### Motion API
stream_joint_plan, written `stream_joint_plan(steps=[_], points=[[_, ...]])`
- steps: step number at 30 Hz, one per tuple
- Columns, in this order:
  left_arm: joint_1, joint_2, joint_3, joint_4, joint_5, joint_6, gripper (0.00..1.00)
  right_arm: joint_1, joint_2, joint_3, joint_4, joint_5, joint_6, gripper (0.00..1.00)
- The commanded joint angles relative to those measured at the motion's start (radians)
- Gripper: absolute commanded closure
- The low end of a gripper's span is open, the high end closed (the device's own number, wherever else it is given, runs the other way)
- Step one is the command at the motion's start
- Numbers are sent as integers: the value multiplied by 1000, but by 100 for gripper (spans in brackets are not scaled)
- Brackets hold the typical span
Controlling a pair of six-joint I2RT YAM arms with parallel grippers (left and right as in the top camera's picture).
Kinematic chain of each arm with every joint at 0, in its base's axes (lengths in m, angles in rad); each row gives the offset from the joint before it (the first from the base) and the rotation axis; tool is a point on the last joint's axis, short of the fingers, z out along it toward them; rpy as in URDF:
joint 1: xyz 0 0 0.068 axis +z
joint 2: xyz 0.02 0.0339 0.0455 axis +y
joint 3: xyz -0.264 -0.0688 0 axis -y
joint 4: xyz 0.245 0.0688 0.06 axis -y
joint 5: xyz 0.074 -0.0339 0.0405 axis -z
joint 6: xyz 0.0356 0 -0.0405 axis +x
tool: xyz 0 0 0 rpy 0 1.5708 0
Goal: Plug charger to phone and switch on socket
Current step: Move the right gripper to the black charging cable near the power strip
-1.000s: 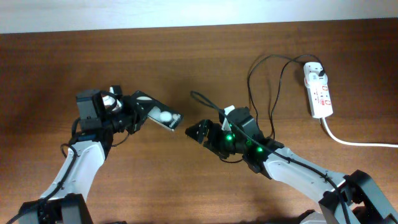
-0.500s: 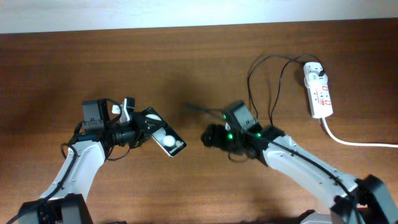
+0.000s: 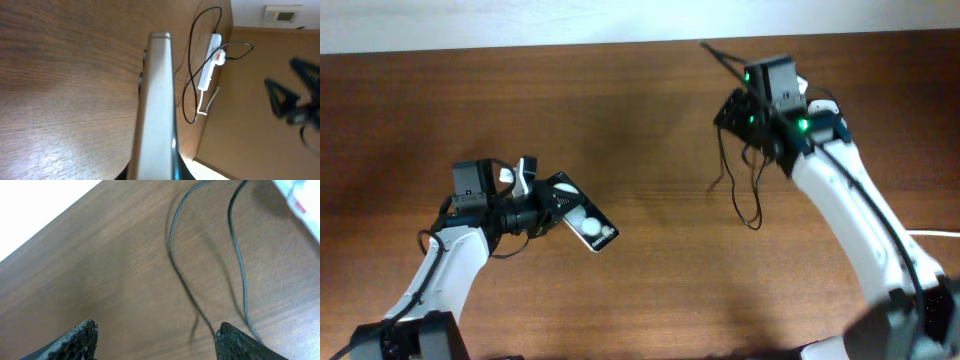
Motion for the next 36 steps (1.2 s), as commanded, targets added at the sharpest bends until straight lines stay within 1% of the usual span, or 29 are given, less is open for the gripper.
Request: stream_joint_plan(steps=[1, 5, 9, 13, 19, 20, 23, 25, 29, 30, 33, 36], points=[[2, -4, 11, 3, 22, 18, 100, -39, 195, 153, 5, 31, -33, 22], [2, -4, 11, -1, 23, -7, 100, -47, 436, 312, 31, 37, -23, 22], [2, -4, 11, -1, 22, -13, 100, -54, 573, 347, 117, 41, -22, 22], [2, -4, 11, -28, 25, -13, 100, -95, 634, 347, 169, 37, 37, 22], [2, -4, 11, -38, 22, -13, 100, -122, 689, 347, 246, 32, 38, 21], [2, -4, 11, -38, 22, -13, 100, -122, 698, 347, 246, 28, 38, 23], [2, -4, 11, -40, 22, -13, 100, -122, 721, 347, 253, -14, 32, 46], [2, -4, 11, -41, 22, -13, 100, -122, 721, 347, 252, -35, 9, 67], [2, -4, 11, -41, 22, -13, 100, -120, 704, 348, 229, -200, -131, 94], [2, -4, 11, -41, 22, -13, 100, -115, 690, 348, 207, -220, -168, 96], [3, -4, 11, -41, 21, -13, 100, -72, 620, 348, 96, -223, -275, 96], [3, -4, 11, -40, 21, -13, 100, 20, 551, 348, -47, -219, -404, 96]])
